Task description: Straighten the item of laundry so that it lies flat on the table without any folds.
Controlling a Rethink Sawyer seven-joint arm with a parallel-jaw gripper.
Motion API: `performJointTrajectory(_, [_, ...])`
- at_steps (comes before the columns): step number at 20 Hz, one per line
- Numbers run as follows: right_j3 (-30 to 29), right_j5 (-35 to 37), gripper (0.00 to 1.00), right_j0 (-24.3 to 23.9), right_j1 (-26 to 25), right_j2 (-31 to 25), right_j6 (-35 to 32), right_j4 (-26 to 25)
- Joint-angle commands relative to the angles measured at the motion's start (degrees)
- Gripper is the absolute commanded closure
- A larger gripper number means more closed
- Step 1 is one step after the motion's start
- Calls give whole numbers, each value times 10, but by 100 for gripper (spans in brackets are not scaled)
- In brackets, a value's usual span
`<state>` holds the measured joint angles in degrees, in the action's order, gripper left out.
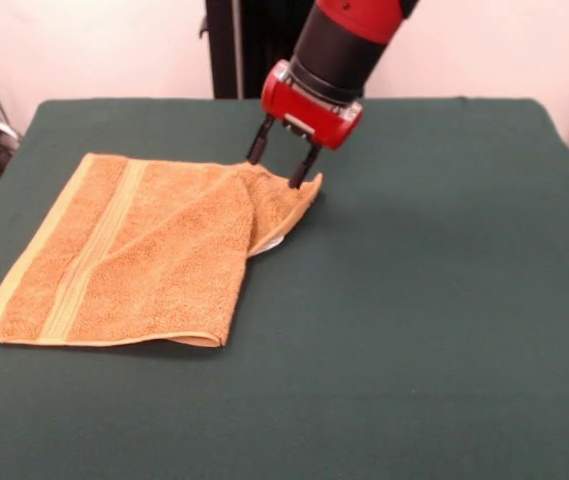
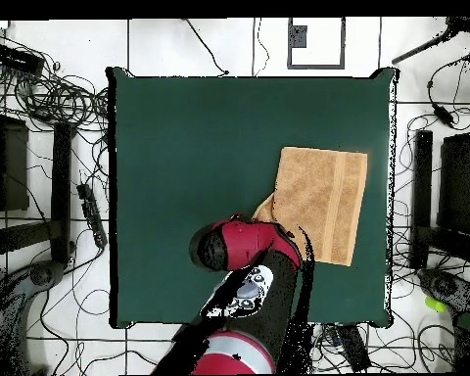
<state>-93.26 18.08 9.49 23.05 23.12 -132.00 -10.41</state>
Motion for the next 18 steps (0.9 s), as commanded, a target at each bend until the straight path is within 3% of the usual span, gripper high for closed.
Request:
performJointTrajectory(1, [-55, -40, 0, 3, -2, -31, -129, 47])
performJointTrajectory(10, [-63, -101, 0, -42, -3, -107, -99, 60])
performJointTrajectory(18, [-55, -118, 0, -31, -20, -76, -100, 53])
